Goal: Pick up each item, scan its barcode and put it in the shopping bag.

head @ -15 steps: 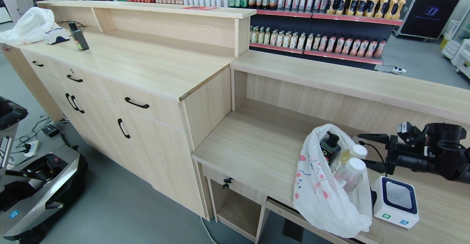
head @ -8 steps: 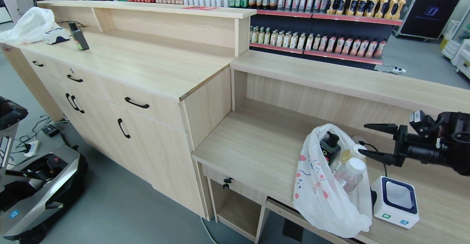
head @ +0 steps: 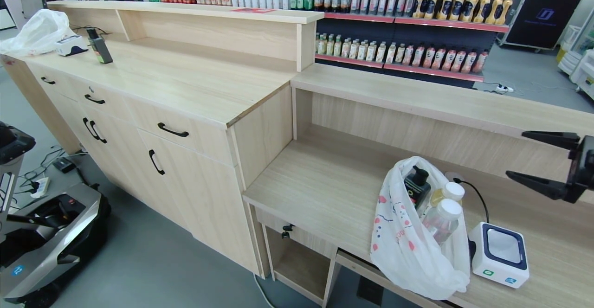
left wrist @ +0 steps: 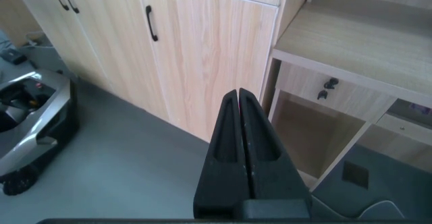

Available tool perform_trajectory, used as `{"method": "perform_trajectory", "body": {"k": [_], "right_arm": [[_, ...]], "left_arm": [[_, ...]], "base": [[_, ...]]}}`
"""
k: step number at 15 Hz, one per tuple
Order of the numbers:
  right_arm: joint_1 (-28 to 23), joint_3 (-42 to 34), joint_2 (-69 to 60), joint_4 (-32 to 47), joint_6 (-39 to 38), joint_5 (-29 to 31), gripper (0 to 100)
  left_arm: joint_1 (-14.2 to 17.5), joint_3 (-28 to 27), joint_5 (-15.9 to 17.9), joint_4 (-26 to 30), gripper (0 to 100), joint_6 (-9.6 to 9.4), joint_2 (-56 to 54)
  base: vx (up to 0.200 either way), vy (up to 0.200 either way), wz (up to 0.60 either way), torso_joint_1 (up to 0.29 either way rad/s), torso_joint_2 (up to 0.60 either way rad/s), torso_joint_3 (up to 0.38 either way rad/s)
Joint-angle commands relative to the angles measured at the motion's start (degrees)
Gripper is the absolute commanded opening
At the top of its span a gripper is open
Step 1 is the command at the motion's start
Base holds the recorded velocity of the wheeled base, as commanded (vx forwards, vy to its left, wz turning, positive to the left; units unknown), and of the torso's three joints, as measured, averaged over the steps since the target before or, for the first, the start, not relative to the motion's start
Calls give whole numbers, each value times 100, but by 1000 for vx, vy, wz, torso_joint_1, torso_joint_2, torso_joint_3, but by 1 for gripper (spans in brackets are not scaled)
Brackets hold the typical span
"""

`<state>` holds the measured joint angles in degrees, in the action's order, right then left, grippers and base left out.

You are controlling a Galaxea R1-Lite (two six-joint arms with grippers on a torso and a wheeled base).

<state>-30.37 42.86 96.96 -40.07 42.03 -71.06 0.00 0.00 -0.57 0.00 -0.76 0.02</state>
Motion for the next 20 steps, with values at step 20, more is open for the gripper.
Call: {"method": "perform_trajectory", "body": {"k": [20], "right_arm": [[1305, -2977, -4423, -370, -4045, 6078, 100]], "left_arm": [[0, 0, -4, 0, 0, -4, -2]], "base": [[0, 0, -360, 0, 1, 2]]}}
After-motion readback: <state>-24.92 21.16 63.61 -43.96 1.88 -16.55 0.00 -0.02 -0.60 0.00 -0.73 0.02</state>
